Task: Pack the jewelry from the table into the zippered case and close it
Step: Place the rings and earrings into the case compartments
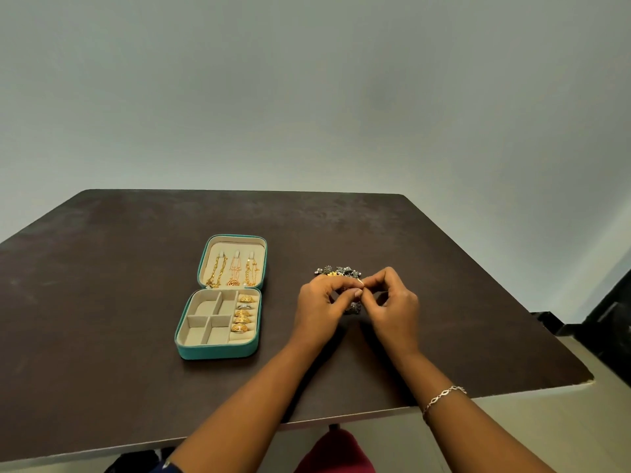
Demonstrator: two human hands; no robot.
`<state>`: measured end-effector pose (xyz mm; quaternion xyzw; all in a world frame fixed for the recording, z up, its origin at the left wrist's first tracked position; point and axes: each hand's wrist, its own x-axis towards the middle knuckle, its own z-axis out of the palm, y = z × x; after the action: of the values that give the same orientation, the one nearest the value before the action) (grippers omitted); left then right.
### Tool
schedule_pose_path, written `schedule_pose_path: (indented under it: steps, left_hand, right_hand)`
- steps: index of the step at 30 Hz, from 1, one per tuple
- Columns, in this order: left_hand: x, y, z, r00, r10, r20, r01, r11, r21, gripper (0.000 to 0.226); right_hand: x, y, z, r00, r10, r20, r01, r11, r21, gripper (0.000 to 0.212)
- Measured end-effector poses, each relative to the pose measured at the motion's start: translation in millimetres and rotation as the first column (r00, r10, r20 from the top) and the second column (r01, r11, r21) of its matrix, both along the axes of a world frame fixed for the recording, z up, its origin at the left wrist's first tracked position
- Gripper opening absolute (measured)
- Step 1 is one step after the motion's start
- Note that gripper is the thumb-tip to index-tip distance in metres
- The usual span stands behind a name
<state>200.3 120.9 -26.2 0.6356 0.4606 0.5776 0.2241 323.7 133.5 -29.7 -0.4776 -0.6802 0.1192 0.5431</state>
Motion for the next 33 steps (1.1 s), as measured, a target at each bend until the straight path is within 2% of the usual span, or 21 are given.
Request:
schedule_pose_path:
  steps: [4,9,13,21,25,33]
  left_hand:
    - [-2,-2,2,0.999,0.024,-0.029,-0.024,1.000,-0.003,0.015]
    - [-5,-1,1,0.998,0.055,-0.025,-0.056,0.998,-0.030,0.013]
    - [-6,2,0,0.999,0.051,-0.010,-0.051,0.996,-0.074,0.019]
    - [-7,2,-3,1.000,0.005,0.001,-0.005,0.996,-0.091,0.026]
    - [-7,-9,1,0.996,-0.012,0.089,0.018,0.997,-0.070,0.034]
    - [-34,-39,16,0.998,0.006,0.056,-0.001,0.995,-0.099,0.025]
  right_hand:
    - [0,-1,3,0.996,0.074,-0.044,-0.075,0.997,-0.030,0.015]
    - [4,6,3,0.928,0.243,-0.282,-0.285,0.951,-0.118,0.016]
    - [5,9,3,0.854,0.295,-0.429,-0.383,0.914,-0.133,0.018]
    - [5,10,3,0.804,0.358,-0.474,-0.493,0.848,-0.195,0.027]
    - [6,9,3,0.820,0.357,-0.447,-0.494,0.837,-0.236,0.022]
    - [5,5,10,0.818,0.360,-0.449,-0.525,0.786,-0.326,0.020]
